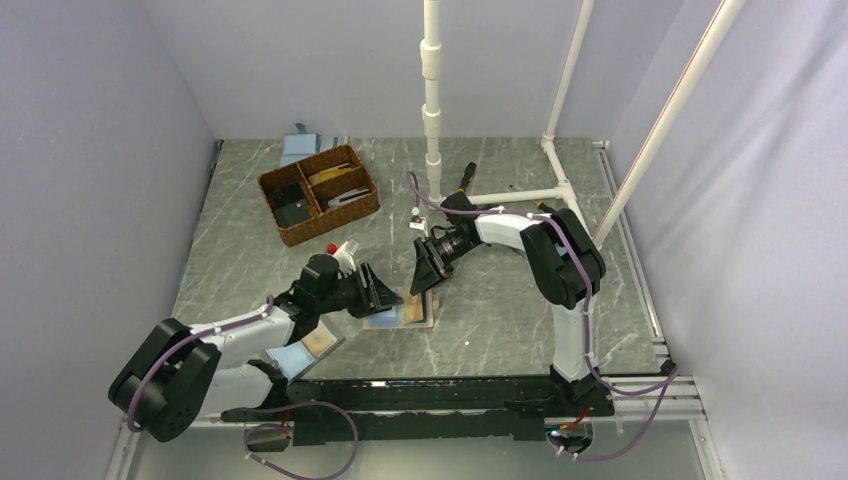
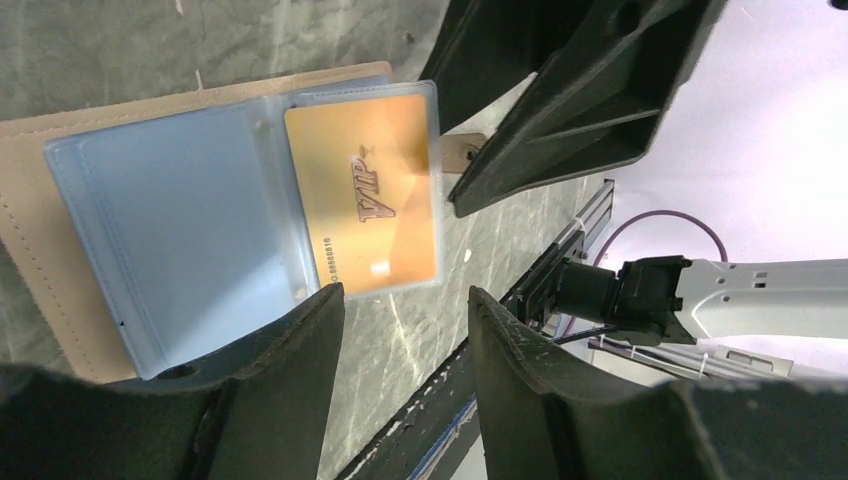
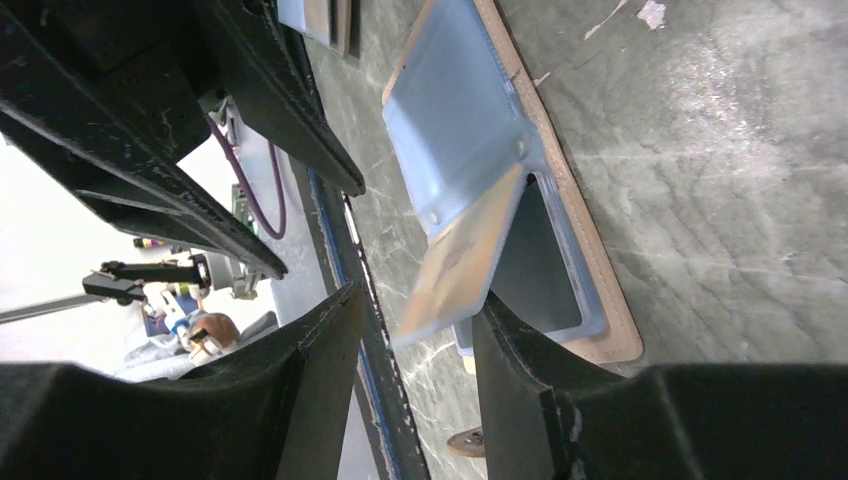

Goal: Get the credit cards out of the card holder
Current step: Pick up the card holder from the center of the board, then remove the credit card from the card holder.

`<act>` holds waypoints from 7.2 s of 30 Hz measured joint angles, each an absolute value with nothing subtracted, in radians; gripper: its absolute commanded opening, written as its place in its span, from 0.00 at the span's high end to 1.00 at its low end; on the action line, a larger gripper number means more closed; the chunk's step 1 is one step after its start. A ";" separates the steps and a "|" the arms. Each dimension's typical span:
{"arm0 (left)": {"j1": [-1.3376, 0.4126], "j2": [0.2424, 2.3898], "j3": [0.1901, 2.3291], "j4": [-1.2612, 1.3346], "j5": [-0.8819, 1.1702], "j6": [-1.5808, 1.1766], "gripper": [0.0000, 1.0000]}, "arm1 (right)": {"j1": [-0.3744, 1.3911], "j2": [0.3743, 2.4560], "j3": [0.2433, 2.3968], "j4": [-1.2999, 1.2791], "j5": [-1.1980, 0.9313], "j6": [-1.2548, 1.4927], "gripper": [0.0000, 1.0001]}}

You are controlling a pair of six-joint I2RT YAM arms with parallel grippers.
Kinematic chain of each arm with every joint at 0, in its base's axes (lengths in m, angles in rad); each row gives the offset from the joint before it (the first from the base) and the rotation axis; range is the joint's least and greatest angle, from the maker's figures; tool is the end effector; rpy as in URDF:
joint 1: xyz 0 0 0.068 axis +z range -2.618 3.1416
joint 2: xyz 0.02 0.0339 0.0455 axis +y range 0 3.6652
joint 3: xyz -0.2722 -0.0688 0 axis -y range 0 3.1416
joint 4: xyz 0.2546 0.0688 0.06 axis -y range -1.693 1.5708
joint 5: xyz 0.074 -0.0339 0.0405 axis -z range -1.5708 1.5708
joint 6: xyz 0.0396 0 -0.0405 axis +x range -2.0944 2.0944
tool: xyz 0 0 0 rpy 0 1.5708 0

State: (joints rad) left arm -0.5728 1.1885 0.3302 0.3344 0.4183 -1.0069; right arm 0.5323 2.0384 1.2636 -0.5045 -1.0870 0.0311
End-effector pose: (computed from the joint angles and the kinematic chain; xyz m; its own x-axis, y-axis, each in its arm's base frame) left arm 0.1810 -0.1358 0.1575 -0.8931 -0.3430 -0.2910 0.0674 0.5377 -0.8404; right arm 0.3210 0.2297 0.1327 -0.8391 -0.4774 -0.2609 -0.4294 0.2867 0.8564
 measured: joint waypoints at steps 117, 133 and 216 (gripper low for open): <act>-0.651 1.000 0.183 0.823 0.362 -0.944 0.85 | 0.502 1.911 1.316 -0.750 -1.477 -0.287 1.00; -0.651 0.997 0.140 0.884 0.386 -0.921 1.00 | 0.501 1.940 1.330 -0.788 -1.482 -0.316 0.69; -0.624 0.628 0.197 0.334 0.578 -0.674 1.00 | 0.645 1.867 1.435 -1.143 -1.167 -0.834 0.53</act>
